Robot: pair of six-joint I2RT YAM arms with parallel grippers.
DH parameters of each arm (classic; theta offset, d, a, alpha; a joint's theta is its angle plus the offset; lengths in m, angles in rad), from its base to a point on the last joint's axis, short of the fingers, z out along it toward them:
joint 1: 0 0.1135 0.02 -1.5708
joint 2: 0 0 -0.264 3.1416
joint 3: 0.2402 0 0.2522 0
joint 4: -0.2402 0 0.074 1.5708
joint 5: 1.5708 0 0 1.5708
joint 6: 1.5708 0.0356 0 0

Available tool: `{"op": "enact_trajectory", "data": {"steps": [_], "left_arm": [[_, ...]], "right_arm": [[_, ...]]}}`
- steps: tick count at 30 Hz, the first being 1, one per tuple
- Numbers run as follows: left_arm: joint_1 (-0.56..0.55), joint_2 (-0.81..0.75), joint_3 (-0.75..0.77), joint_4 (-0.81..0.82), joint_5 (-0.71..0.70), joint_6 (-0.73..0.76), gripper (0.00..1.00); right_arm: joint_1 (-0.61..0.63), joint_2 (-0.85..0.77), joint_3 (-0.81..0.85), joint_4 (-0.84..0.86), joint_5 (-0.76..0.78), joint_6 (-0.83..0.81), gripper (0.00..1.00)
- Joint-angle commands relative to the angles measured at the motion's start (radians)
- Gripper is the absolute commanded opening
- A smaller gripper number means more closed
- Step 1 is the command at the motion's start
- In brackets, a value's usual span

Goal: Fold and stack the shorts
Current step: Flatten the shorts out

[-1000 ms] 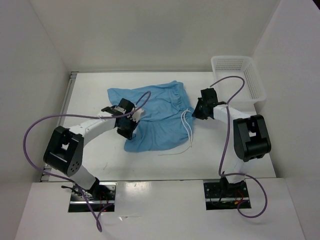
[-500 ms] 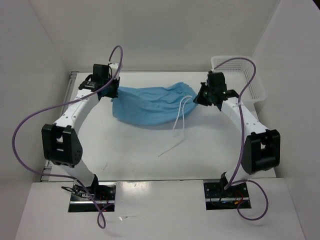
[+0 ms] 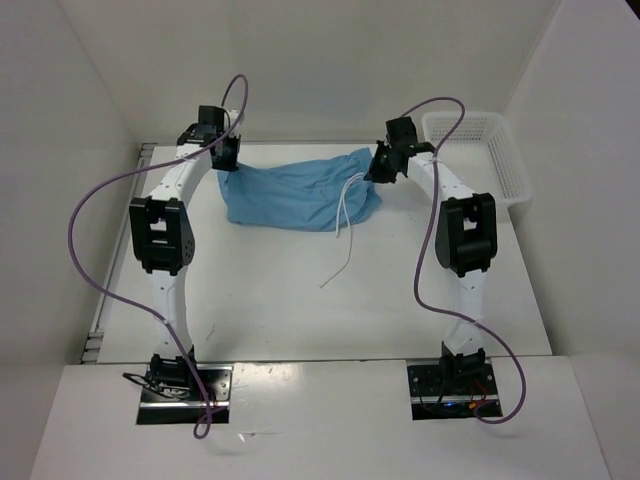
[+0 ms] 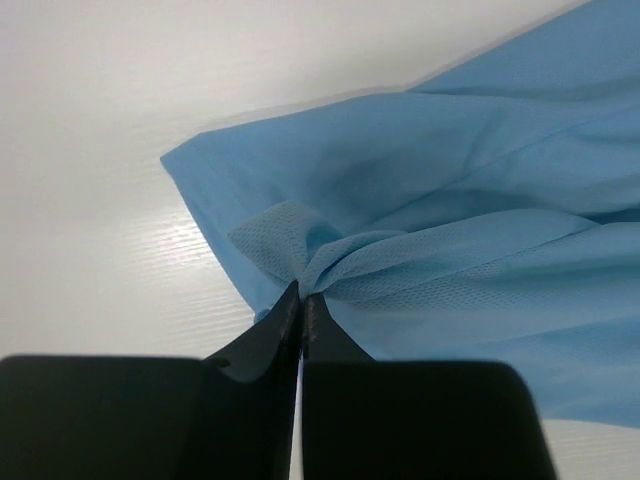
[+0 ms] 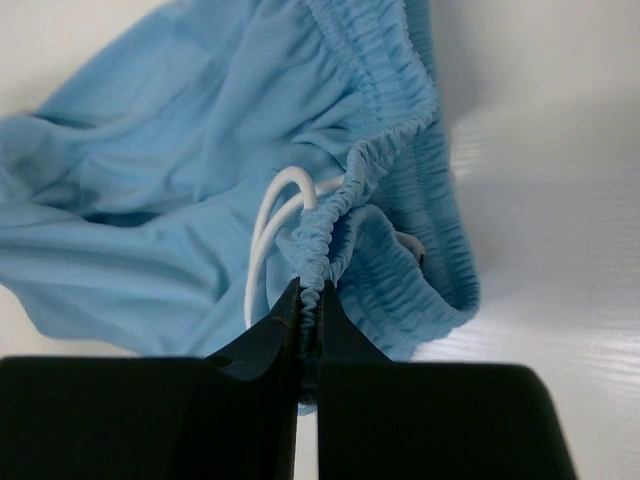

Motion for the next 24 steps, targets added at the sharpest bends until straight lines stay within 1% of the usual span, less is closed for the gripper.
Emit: {"op": "enact_trajectory", "data": {"steps": [1,2,3,4,5,6,7,8,9,10,13,14,15,16,18,21,22,23,24], "left_arm": [[0.008,-0.039,0.085,-0.026,0.035,0.004,0.00],[0.019,-0.094,0.085,-0.035,0.072,0.004,0.00],[0.019,-0.134,0.038,-0.049,0.095,0.004,0.00],[0.019,-0.180,-0.002,-0.049,0.117,0.004,0.00],[0.019,-0.286,-0.043,-0.049,0.149,0.004,0.00],[0.019,-0.337,-0.085,-0.059,0.158,0.004,0.00],[0.019,-0.384,-0.152,-0.073,0.158,0.004,0.00],[0.019,-0.467,-0.174,-0.125,0.169,0.004,0.00],[0.019,-0.501,-0.188,-0.157,0.181,0.004,0.00],[0.019,-0.567,-0.212,-0.220,0.181,0.004,0.00],[0.019,-0.664,-0.197,-0.308,0.227,0.004,0.00],[0.019,-0.676,-0.158,-0.358,0.246,0.004,0.00],[0.019,-0.685,-0.142,-0.374,0.278,0.004,0.00],[0.019,-0.685,-0.130,-0.374,0.293,0.004,0.00],[0.019,-0.685,-0.130,-0.363,0.321,0.004,0.00],[0.019,-0.591,-0.130,-0.305,0.321,0.004,0.00],[0.019,-0.511,-0.130,-0.285,0.295,0.004,0.00],[0.019,-0.467,-0.089,-0.276,0.286,0.004,0.00],[0.019,-0.370,-0.061,-0.276,0.272,0.004,0.00]], "right_arm": [[0.015,-0.063,0.097,-0.039,0.008,0.008,0.00],[0.025,-0.090,0.068,-0.039,0.032,-0.009,0.00],[0.025,-0.174,0.033,-0.039,0.043,-0.026,0.00],[0.025,-0.228,-0.068,-0.023,0.052,-0.026,0.00],[0.036,-0.286,-0.126,-0.014,0.061,-0.035,0.00],[0.036,-0.410,-0.183,-0.005,0.072,-0.035,0.00],[0.036,-0.469,-0.288,-0.005,0.072,-0.035,0.00],[0.047,-0.522,-0.330,-0.005,0.086,-0.035,0.00],[0.064,-0.616,-0.393,-0.035,0.095,-0.044,0.00],[0.074,-0.654,-0.417,-0.055,0.095,-0.044,0.00],[0.137,-0.756,-0.454,-0.138,0.057,-0.053,0.00],[0.148,-0.776,-0.467,-0.152,0.040,-0.053,0.00],[0.157,-0.794,-0.487,-0.161,0.002,-0.053,0.00],[0.157,-0.831,-0.496,-0.161,-0.012,-0.053,0.00],[0.157,-0.851,-0.512,-0.161,-0.012,-0.040,0.00],[0.134,-0.827,-0.523,-0.134,0.000,-0.060,0.00],[0.102,-0.813,-0.532,-0.118,-0.036,-0.060,0.00],[0.085,-0.778,-0.532,-0.079,-0.037,-0.060,0.00],[0.069,-0.753,-0.542,-0.060,-0.047,-0.060,0.00]]}}
